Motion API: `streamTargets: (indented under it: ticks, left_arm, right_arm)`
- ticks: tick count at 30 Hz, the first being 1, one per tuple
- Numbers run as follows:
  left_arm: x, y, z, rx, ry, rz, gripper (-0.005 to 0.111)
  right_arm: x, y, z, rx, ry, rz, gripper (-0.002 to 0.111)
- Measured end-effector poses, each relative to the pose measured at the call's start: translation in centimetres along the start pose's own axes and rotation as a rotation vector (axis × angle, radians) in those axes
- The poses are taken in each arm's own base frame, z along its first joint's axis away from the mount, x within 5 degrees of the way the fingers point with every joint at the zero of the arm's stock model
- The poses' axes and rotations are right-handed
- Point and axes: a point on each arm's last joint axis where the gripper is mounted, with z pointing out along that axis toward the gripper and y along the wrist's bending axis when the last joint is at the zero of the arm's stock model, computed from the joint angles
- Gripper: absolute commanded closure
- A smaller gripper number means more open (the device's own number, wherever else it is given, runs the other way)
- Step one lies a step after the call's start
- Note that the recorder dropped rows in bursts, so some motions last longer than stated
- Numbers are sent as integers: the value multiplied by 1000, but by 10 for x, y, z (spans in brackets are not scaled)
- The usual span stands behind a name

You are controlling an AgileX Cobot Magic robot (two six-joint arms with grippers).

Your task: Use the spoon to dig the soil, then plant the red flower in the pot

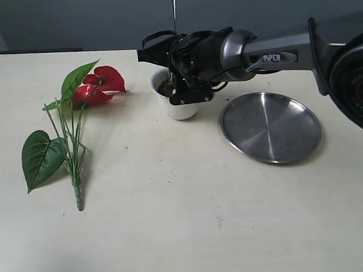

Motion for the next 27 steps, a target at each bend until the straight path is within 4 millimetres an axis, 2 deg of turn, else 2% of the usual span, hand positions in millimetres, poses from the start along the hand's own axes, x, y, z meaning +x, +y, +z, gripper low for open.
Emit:
streamTargets:
  ticks: [8, 13, 17, 24, 27]
  left_arm:
    - [0, 0, 0, 0, 0, 0, 106]
    - [0, 0, 0, 0, 0, 0, 106]
    - [0, 0, 0, 0, 0, 0, 106]
    - [0, 0, 0, 0, 0, 0, 106]
    - [0, 0, 0, 0, 0, 0, 106]
  right_arm:
    - [-4, -4, -1, 9, -13, 9, 109]
    - [-20, -5, -4, -16, -39, -33, 109]
    - [-24, -8, -10, -34, -23, -75, 109]
    - [-20, -10, -19, -32, -7, -61, 109]
    - [-12, -10, -24, -27, 9, -48, 109]
